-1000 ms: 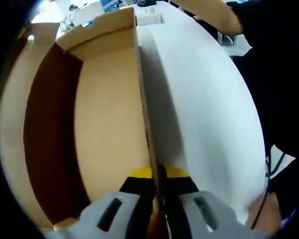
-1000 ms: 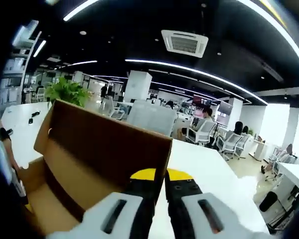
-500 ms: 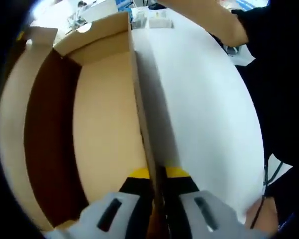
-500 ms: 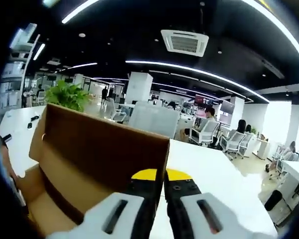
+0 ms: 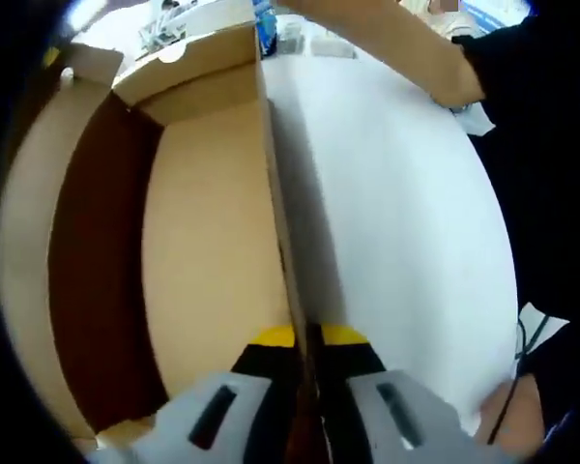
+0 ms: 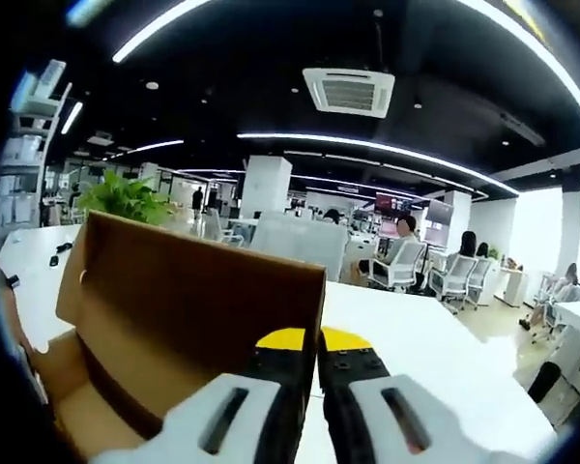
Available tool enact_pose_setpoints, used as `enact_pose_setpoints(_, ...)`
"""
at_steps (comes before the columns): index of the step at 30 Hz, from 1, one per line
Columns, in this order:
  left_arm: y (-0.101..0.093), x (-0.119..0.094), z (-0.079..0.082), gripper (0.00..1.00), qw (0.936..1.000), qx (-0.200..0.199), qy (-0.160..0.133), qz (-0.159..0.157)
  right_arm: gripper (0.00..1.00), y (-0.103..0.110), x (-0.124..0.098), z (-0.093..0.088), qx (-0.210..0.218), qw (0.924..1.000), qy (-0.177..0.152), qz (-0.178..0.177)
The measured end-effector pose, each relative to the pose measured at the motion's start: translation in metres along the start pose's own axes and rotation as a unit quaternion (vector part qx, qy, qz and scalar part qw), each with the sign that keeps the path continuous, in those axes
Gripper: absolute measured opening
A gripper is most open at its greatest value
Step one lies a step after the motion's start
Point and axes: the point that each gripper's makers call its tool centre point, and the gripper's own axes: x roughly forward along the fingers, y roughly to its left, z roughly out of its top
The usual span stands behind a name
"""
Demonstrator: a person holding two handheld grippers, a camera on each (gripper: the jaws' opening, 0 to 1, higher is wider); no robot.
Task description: Operate the shoe box by opening the lid, removing the specified soft item, and placing it in the target area until the item is outside and the box remains undamaged.
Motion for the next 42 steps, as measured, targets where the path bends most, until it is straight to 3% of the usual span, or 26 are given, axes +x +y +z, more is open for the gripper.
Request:
enact_pose_setpoints(20, -0.001, 0.003, 0.0, 0.05, 0.9999, -0.01, -0.007, -0.001, 0.02, 0.002, -0.007, -0.003, 0.001, 1.0, -0.003, -0.003)
enact_pose_setpoints(42, 0.0, 0.003, -0.001, 0.04, 1.0, -0.004, 0.002, 0.007, 0.01, 0.003, -0.052, 0.003, -0.004, 0.9993, -0.035, -0.014)
